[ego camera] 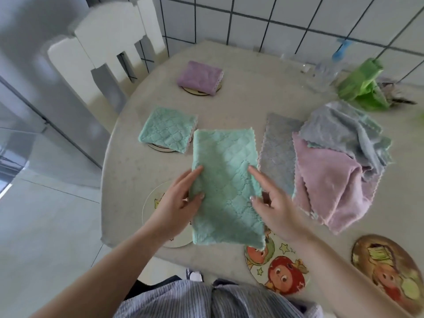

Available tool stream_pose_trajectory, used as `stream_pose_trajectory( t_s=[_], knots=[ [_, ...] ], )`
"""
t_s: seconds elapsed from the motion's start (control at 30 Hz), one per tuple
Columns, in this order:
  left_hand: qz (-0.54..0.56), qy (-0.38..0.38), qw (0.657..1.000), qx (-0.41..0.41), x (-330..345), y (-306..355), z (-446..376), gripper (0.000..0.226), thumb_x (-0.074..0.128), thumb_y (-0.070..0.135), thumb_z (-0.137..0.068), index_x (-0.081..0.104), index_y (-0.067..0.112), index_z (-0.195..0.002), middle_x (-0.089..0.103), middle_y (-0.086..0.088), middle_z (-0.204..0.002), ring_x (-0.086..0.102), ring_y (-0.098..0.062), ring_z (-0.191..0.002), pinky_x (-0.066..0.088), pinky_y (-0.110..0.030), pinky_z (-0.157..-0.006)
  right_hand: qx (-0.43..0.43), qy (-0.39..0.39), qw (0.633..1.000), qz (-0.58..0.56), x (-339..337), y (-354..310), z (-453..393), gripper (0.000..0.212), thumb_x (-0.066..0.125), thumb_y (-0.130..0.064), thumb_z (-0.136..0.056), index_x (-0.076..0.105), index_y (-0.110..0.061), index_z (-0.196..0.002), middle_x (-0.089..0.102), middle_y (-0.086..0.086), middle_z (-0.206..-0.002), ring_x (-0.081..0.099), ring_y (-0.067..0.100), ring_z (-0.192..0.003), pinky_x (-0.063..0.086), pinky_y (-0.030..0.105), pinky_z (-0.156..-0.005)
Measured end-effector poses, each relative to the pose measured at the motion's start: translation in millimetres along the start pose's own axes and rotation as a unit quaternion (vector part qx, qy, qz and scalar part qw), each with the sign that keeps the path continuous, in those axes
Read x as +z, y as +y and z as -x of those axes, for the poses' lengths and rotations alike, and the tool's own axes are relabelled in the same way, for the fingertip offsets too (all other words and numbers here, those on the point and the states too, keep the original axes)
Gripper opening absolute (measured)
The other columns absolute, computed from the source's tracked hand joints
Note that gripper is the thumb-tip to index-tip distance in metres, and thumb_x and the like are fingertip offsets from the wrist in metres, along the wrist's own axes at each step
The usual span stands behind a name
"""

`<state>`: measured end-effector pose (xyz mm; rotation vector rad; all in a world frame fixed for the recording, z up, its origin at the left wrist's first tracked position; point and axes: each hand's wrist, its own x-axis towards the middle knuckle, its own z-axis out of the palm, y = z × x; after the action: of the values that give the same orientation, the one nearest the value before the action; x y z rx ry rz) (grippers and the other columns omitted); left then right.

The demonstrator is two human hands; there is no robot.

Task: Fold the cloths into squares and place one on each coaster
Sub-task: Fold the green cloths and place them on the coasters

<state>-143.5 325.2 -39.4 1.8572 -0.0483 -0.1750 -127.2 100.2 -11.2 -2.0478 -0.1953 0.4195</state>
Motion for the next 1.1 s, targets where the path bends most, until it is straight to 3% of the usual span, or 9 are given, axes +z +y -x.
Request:
stream_pose_trajectory(
  t_s=[0.1, 0.17, 0.27, 0.37, 0.5, 0.6, 0.77, 0.97, 1.1],
  knots=[
    [-0.036, -0.036, 0.994, -0.093, 1.2, -19.1, -10.9, 0.050, 0.052, 0.015, -0.092, 0.040, 0.038, -0.135, 0.041, 0.021, -0.135, 0.056, -0.011, -0.110, 0.049, -0.033, -0.095, 0.055, 0.006, 0.998, -0.015, 15.9, 16.0, -1.6, 0.062, 0.048, -0.013, -0.093, 0.023, -0.039, -0.143, 0.024, -0.018, -0.151, 0.048, 0.006, -0.122, 0.041, 0.029, -0.103],
    [-0.049, -0.050, 0.983, -0.172, 4.9, -28.5, -10.8, 0.050, 0.052, 0.016, -0.092, 0.040, 0.039, -0.134, 0.044, 0.014, -0.133, 0.058, -0.012, -0.107, 0.049, -0.038, -0.094, 0.142, -0.005, 0.989, -0.042, 27.6, 26.1, -4.8, 0.060, 0.048, -0.016, -0.094, 0.023, -0.038, -0.144, 0.028, -0.004, -0.151, 0.037, 0.029, -0.129, 0.034, 0.044, -0.104],
    [0.036, -0.034, 0.973, -0.225, 4.5, -33.0, -5.8, 0.044, 0.050, 0.011, -0.094, 0.048, 0.038, -0.129, 0.052, 0.011, -0.124, 0.062, -0.010, -0.096, 0.054, -0.036, -0.087, 0.182, 0.013, 0.980, -0.075, 35.0, 34.1, -3.6, 0.058, 0.050, -0.022, -0.093, 0.024, -0.039, -0.142, 0.028, -0.005, -0.151, 0.030, 0.015, -0.137, 0.027, 0.036, -0.108],
    [0.095, -0.031, 0.961, -0.259, -1.3, -36.3, 5.7, 0.035, 0.049, 0.010, -0.094, 0.057, 0.041, -0.110, 0.060, -0.001, -0.116, 0.066, -0.018, -0.095, 0.056, -0.038, -0.082, 0.179, 0.009, 0.983, -0.043, 35.5, 38.0, 9.5, 0.057, 0.053, -0.028, -0.092, 0.027, -0.040, -0.140, 0.036, -0.009, -0.144, 0.037, 0.008, -0.126, 0.031, 0.034, -0.103],
    [0.108, -0.088, 0.949, -0.283, -2.7, -34.3, 19.6, 0.028, 0.046, 0.005, -0.095, 0.058, 0.024, -0.111, 0.066, -0.008, -0.108, 0.068, -0.016, -0.088, 0.056, -0.025, -0.071, 0.186, -0.011, 0.982, -0.005, 37.6, 38.1, 22.2, 0.056, 0.057, -0.028, -0.089, 0.032, -0.040, -0.137, 0.044, -0.010, -0.136, 0.050, 0.008, -0.111, 0.039, 0.024, -0.090],
    [0.104, -0.088, 0.943, -0.305, -1.5, -36.7, 20.8, 0.026, 0.044, 0.006, -0.096, 0.062, 0.021, -0.108, 0.067, -0.005, -0.103, 0.068, -0.013, -0.084, 0.056, -0.025, -0.070, 0.195, -0.022, 0.981, -0.005, 36.2, 34.8, 21.3, 0.040, 0.058, -0.026, -0.089, 0.046, -0.044, -0.122, 0.057, 0.002, -0.123, 0.056, 0.031, -0.110, 0.047, 0.043, -0.092],
    [0.083, -0.103, 0.930, -0.342, -3.6, -43.3, 24.8, 0.046, 0.031, -0.004, -0.095, 0.066, 0.024, -0.106, 0.066, -0.004, -0.097, 0.067, -0.012, -0.064, 0.056, -0.029, -0.060, 0.264, -0.031, 0.962, -0.054, 42.6, 42.0, 31.5, 0.028, 0.050, -0.021, -0.094, 0.067, -0.043, -0.091, 0.065, -0.014, -0.104, 0.062, 0.036, -0.098, 0.048, 0.050, -0.092],
    [0.028, -0.099, 0.944, -0.312, -4.1, -45.0, 25.8, 0.037, 0.047, -0.001, -0.091, 0.068, 0.028, -0.097, 0.069, -0.012, -0.099, 0.063, -0.023, -0.077, 0.055, -0.046, -0.081, 0.323, -0.027, 0.922, -0.211, 47.0, 53.9, 39.5, 0.037, 0.045, -0.001, -0.092, 0.069, -0.027, -0.100, 0.072, 0.008, -0.087, 0.060, 0.023, -0.067, 0.050, 0.035, -0.062],
    [-0.043, -0.082, 0.956, -0.278, -7.4, -35.5, 12.5, 0.041, 0.048, 0.004, -0.084, 0.073, 0.035, -0.074, 0.066, 0.002, -0.067, 0.052, -0.013, -0.055, 0.049, -0.030, -0.055, 0.297, -0.010, 0.933, -0.204, 42.2, 51.4, 34.3, 0.025, 0.057, -0.009, -0.089, 0.072, -0.027, -0.098, 0.072, 0.012, -0.076, 0.055, 0.022, -0.054, 0.044, 0.032, -0.051]
  ],
)
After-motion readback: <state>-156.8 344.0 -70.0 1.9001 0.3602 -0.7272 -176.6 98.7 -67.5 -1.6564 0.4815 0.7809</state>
